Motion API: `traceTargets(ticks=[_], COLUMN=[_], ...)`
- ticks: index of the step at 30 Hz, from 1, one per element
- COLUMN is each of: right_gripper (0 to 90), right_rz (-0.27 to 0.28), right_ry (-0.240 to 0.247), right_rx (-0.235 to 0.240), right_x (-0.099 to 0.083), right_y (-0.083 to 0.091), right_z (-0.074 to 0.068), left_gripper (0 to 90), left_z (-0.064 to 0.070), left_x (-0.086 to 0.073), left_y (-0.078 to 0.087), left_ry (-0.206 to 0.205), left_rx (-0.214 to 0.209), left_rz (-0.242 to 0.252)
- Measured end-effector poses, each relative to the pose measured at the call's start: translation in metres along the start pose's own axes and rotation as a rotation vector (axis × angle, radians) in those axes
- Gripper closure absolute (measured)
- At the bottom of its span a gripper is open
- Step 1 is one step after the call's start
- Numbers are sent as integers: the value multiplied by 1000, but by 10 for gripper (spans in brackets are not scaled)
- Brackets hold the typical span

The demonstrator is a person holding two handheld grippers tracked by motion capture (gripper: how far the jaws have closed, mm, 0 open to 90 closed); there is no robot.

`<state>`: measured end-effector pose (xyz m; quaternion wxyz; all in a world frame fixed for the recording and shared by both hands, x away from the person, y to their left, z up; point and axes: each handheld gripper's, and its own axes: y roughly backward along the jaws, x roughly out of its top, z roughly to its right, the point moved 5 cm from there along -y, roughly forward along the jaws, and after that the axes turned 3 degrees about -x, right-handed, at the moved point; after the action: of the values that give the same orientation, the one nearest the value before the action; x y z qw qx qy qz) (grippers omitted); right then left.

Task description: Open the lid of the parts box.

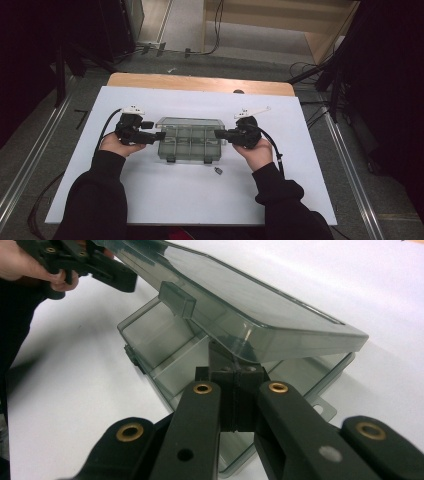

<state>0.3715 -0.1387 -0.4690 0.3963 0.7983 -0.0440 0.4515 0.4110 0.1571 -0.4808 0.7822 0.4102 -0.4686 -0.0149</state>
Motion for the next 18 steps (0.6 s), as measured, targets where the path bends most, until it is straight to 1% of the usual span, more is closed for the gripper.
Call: traceTargets(ticks=[3, 6, 7, 8, 9, 11, 13, 15, 17, 18], right_gripper=[880, 880, 880, 880, 880, 880, 880, 879, 879, 876], right_rz=[-1, 0, 2, 4, 4, 6, 6, 6, 6, 6], right_ry=[4, 3, 4, 4, 4, 4, 5, 9, 14, 16], right_rx=[-8, -11, -11, -11, -11, -11, -12, -13, -14, -18], right_x=[1, 1, 1, 1, 1, 2, 1, 1, 1, 0], right_y=[-1, -2, -2, -1, -1, -1, -1, 0, 0, -1], right_z=[1, 2, 3, 3, 3, 3, 3, 2, 2, 2], left_gripper=[308, 336, 341, 396, 396, 433, 440, 499, 507, 536], left_z=[-3, -6, -6, -7, -7, -7, -8, -7, -5, -5], left_x=[3, 5, 5, 6, 6, 7, 9, 9, 10, 10], left_y=[-2, -3, -2, -1, -1, 0, 0, 0, 0, 0], left_ry=[-15, -16, -10, -5, -4, -11, -14, -21, -30, -32], left_rx=[14, 23, 27, 29, 32, 36, 38, 40, 40, 48], left_rz=[-5, 10, 16, 20, 23, 41, 49, 55, 54, 57])
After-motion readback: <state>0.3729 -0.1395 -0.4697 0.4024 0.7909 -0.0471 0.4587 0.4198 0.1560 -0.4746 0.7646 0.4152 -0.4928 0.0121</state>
